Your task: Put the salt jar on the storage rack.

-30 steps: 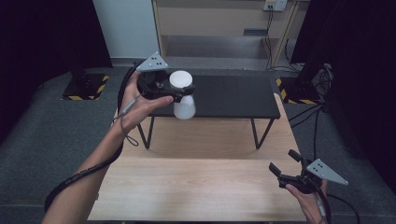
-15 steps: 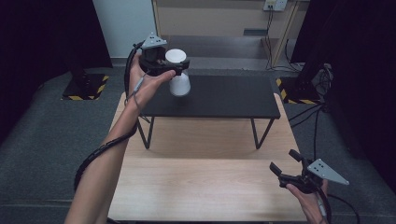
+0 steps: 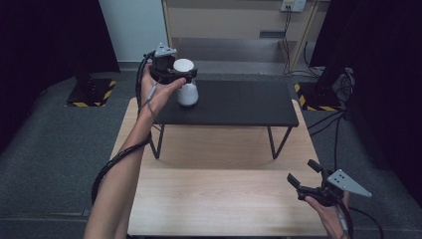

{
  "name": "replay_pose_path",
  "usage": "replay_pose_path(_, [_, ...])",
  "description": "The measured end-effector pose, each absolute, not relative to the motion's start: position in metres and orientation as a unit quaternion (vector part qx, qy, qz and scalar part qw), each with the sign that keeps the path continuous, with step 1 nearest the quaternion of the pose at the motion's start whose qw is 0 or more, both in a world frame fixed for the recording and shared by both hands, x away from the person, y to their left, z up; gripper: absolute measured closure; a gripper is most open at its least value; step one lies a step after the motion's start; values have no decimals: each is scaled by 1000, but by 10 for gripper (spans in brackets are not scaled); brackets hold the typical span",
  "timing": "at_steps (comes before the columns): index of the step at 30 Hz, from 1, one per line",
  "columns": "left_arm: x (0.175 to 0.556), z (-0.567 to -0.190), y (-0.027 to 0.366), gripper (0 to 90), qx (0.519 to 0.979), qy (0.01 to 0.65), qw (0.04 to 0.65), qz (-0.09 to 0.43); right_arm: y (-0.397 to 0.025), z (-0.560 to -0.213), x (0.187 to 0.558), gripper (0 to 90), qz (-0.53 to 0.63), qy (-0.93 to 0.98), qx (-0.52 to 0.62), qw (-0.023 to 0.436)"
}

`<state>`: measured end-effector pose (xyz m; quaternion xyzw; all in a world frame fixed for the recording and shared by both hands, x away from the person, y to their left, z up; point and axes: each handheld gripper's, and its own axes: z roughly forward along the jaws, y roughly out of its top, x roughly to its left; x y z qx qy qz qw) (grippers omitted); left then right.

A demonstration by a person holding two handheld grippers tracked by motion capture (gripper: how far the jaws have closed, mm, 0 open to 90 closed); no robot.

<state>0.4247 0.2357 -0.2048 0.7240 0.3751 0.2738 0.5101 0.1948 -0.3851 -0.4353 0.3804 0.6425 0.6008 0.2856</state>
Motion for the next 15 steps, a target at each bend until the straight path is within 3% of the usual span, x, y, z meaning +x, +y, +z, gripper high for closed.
replay_pose_path(6, [421,-208,228,324,724,370,504,291,-385,-435,194,39,601,642,379,286])
replay_pose_path(9, [420,-206,224,140,726,373,498,294,-384,-435,194,39,602,643,378,286])
replay_pose_path(15, [407,-196,229,62,715,362,518,300,-384,-434,195,40,600,646,377,284])
